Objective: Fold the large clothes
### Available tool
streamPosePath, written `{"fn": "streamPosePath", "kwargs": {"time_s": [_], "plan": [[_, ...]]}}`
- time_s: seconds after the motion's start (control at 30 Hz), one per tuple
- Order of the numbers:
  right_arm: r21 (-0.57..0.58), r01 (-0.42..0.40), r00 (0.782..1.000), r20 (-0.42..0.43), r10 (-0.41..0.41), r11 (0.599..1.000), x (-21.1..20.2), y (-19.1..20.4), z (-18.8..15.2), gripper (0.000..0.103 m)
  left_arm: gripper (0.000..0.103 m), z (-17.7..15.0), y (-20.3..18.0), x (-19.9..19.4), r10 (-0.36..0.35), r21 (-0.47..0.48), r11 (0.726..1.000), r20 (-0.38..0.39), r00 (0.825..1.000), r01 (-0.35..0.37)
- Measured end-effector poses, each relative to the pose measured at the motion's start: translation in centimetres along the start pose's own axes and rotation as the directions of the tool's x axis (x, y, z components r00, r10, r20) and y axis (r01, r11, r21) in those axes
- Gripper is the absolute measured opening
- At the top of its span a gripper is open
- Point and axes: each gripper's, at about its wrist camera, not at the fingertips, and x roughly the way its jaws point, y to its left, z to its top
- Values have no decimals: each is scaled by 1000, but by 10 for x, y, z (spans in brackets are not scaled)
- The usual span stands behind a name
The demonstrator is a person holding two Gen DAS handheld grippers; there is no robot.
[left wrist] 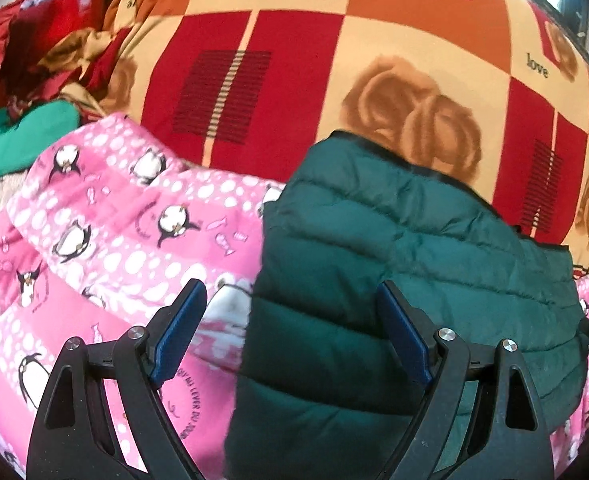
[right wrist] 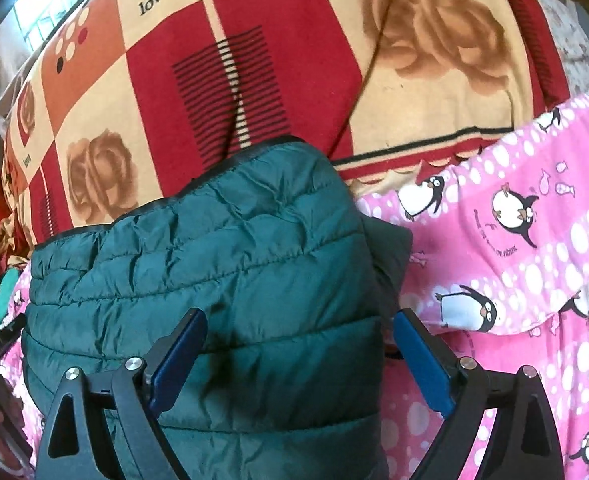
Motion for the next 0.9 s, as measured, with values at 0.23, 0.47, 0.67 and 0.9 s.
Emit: {"fn": "streamPosePath", "kwargs": {"time_s": [0.23,0.47,0.67,0.9], "plan": [[-6,8,1000,-20,-8,1000,4,-2,-4,95,87,-5,7,3,-60,-19,998,-26,998,59],[9,3,999,-46,-3,1000,13,-6,-4,99,87,-8,11,11,-85,-40,996,-46,995,83],[25,-12,998,-61,14,1000,20,-10,-2,103,92,-9,14,17,-104,-58,993,-50,993,101],[20,-84,991,-100,86,996,36,-16,3,103,101,-10,26,34,-184,-121,978,-85,979,173]]}}
